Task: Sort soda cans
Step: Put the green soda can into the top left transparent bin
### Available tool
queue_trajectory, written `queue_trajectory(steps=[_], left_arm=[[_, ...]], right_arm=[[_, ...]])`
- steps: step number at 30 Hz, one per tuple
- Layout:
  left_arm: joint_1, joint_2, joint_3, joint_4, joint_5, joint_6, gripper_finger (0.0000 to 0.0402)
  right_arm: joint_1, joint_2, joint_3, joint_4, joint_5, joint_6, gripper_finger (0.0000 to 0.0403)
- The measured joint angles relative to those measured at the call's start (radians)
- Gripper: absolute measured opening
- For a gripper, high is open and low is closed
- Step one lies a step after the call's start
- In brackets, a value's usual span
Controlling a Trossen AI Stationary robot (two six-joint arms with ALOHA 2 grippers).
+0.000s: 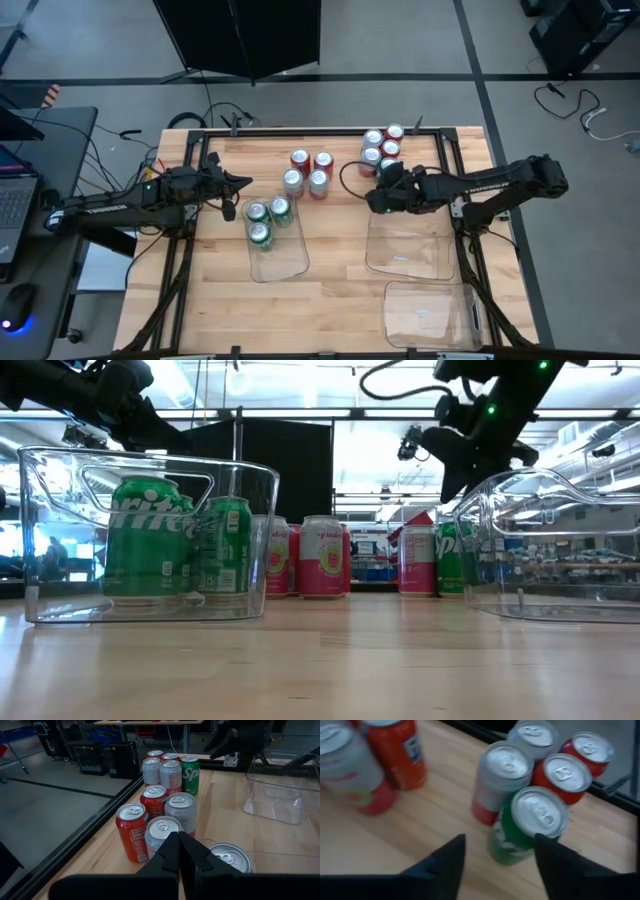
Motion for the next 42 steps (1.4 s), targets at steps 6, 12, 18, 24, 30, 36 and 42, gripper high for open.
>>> queue_trajectory(steps=[6, 12, 18, 24, 30, 36, 42], left_arm=[[0.000, 0.000, 0.000, 0.000, 0.000, 0.000, 0.0004], [0.000, 0.000, 0.000, 0.000, 0.000, -0.002, 0.0003], [0.000, 0.000, 0.000, 0.000, 0.000, -0.002, 0.0003], [0.000, 0.000, 0.000, -0.001, 0.000, -0.003, 0.0003], [0.000, 0.000, 0.000, -0.001, 0.000, -0.003, 0.0003], [0.000, 0.000, 0.000, -0.001, 0.000, -0.003, 0.0003], [0.000, 0.000, 0.000, 0.002, -0.001, -0.008, 0.0003]], right_arm=[[-0.103, 0.001, 0.000, -0.014, -0.015, -0.002, 0.0341], [-0.214, 0.002, 0.000, -0.012, -0.107, -0.025, 0.0397], [-0.272, 0.002, -0.010, 0.087, -0.183, -0.133, 0.0382], [-0.311, 0.002, -0.087, 0.185, -0.219, -0.180, 0.0378], [-0.341, 0.002, -0.159, 0.248, -0.236, -0.202, 0.0372], [-0.343, 0.003, -0.193, 0.326, -0.255, -0.240, 0.0304], [-0.270, 0.004, -0.129, 0.288, -0.295, -0.264, 0.0287]])
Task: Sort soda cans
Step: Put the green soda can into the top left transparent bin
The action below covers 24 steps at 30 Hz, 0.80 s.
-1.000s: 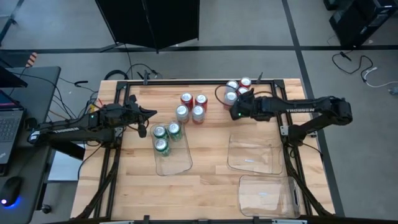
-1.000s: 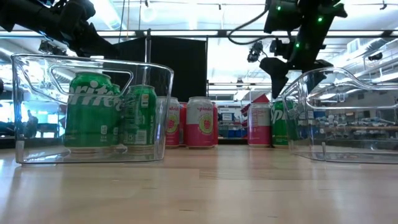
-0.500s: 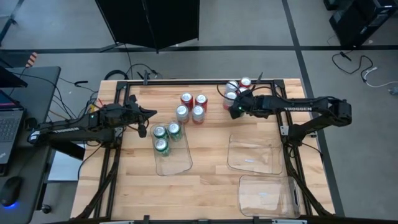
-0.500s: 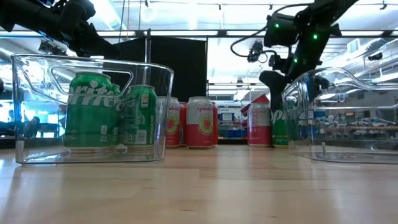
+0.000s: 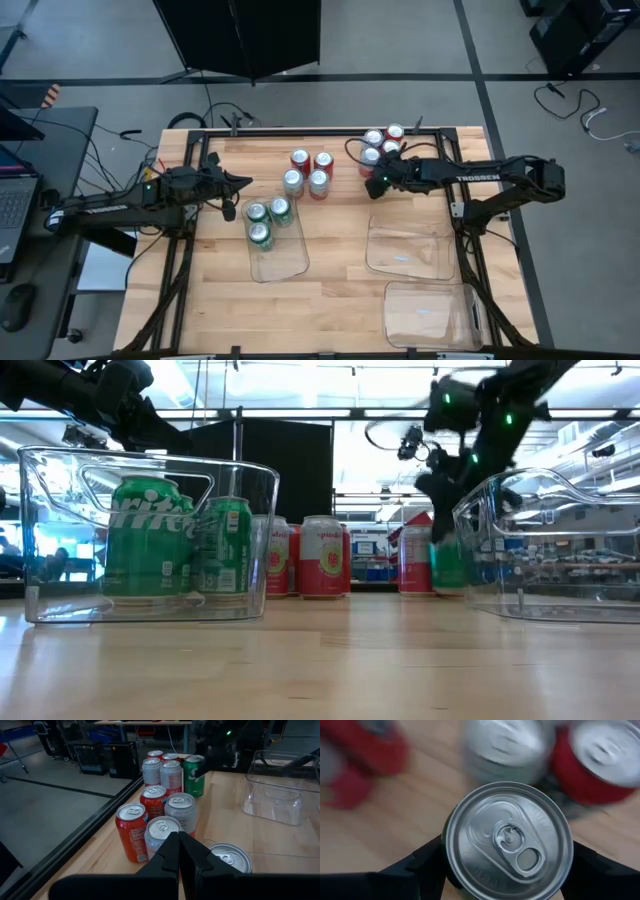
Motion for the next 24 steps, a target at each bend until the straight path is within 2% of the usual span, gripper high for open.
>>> queue_trajectory(steps=[6, 12, 17, 24], left_arm=[[0.000, 0.000, 0.000, 0.005, -0.003, -0.019, 0.0003], [0.000, 0.000, 0.000, 0.010, -0.011, -0.027, 0.0003], [0.000, 0.000, 0.000, 0.035, -0.011, -0.045, 0.0003], [0.000, 0.000, 0.000, 0.032, -0.011, -0.045, 0.0003]], right_arm=[[0.150, 0.000, 0.164, -0.076, -0.019, 0.005, 0.0287], [0.301, 0.033, 0.320, 0.011, -0.016, -0.045, 0.0287], [0.378, 0.188, 0.456, 0.094, -0.032, -0.137, 0.0287], [0.427, 0.453, 0.719, 0.106, -0.059, -0.274, 0.0287]])
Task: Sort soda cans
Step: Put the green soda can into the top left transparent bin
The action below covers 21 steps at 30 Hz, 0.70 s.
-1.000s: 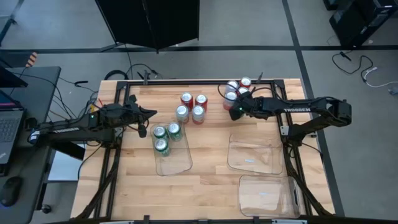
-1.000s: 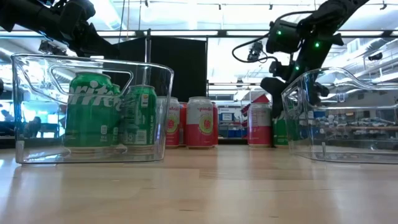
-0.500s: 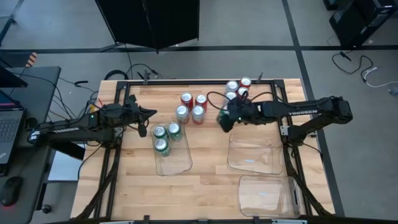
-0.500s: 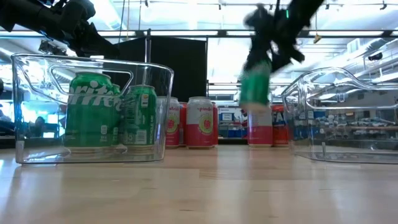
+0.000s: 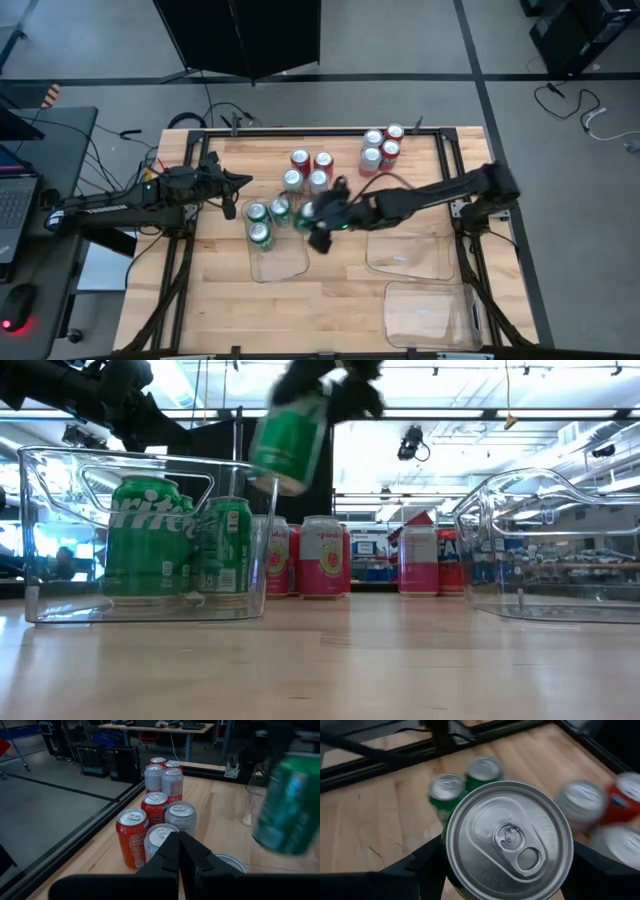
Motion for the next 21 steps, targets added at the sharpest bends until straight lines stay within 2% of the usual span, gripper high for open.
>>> queue_trajectory(steps=[5, 9, 21], left_arm=[[0.000, 0.000, 0.000, -0.001, 0.000, 0.002, 0.0003], [0.000, 0.000, 0.000, -0.004, 0.000, 0.003, 0.0003], [0.000, 0.000, 0.000, -0.005, 0.001, 0.004, 0.0003]], right_arm=[[-0.006, 0.166, 0.154, -0.051, -0.045, -0.075, 0.0287], [-0.019, 0.255, 0.226, -0.068, -0.050, -0.118, 0.0287], [-0.053, 0.380, 0.246, -0.042, -0.087, -0.129, 0.0287]])
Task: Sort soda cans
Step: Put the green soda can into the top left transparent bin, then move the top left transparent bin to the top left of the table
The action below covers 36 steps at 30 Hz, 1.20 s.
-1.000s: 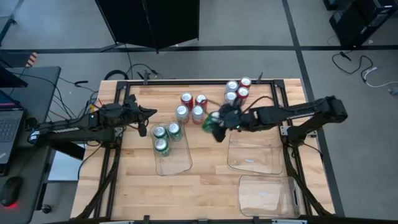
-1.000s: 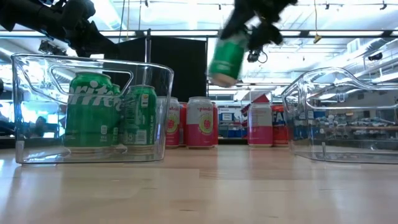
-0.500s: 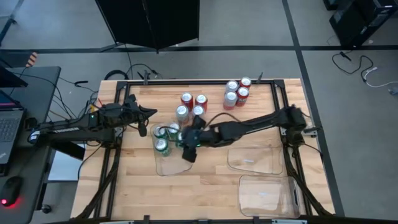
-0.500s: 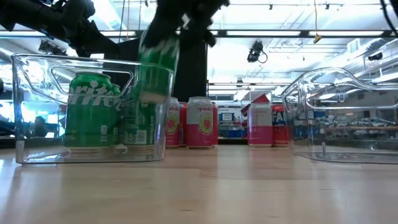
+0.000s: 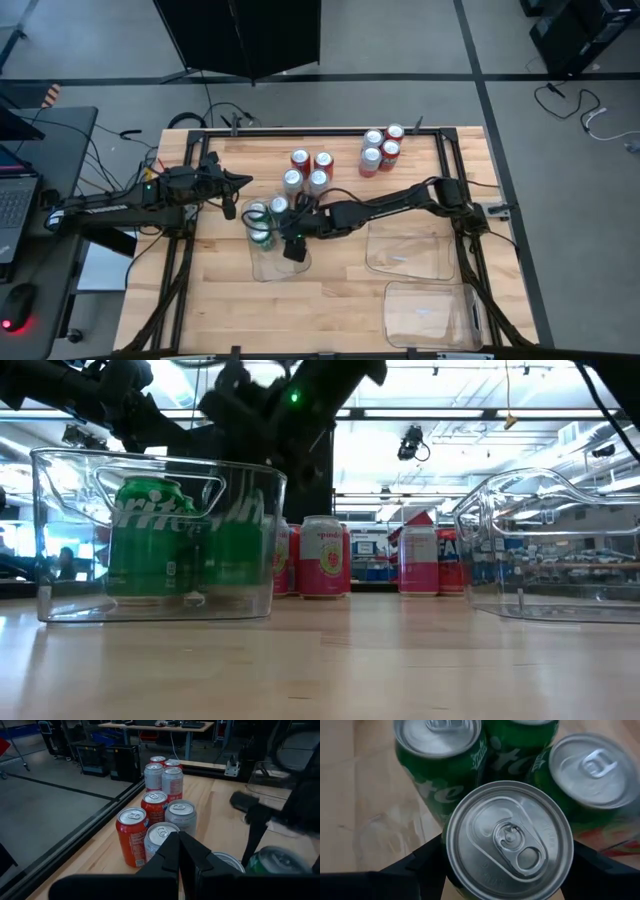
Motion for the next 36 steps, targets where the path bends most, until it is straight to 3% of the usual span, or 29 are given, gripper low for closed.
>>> queue_trajectory(steps=[11, 15, 18, 22, 27, 33, 36], left_arm=[[0.000, 0.000, 0.000, -0.001, 0.001, 0.001, 0.0003], [0.000, 0.000, 0.000, -0.001, 0.001, 0.001, 0.0003], [0.000, 0.000, 0.000, -0.001, 0.005, 0.001, 0.0003], [0.000, 0.000, 0.000, 0.000, 0.005, 0.001, 0.0003], [0.000, 0.000, 0.000, 0.000, 0.004, 0.001, 0.0003], [-0.001, 0.000, 0.000, -0.004, 0.014, 0.017, 0.0003], [-0.001, 0.000, 0.000, -0.004, 0.018, 0.023, 0.0003]], right_arm=[[-0.018, 0.026, 0.003, 0.020, -0.038, -0.009, 0.0290], [-0.020, 0.025, 0.019, 0.003, -0.040, -0.012, 0.0366], [-0.022, 0.025, 0.071, -0.053, -0.050, -0.037, 0.0378], [-0.017, 0.005, 0.183, -0.182, -0.060, -0.089, 0.0317], [0.018, -0.006, 0.331, -0.374, -0.136, -0.141, 0.0208], [0.066, -0.004, 0.291, -0.432, -0.370, -0.160, 0.0033], [0.090, -0.004, 0.237, -0.431, -0.428, -0.160, 0.0014]])
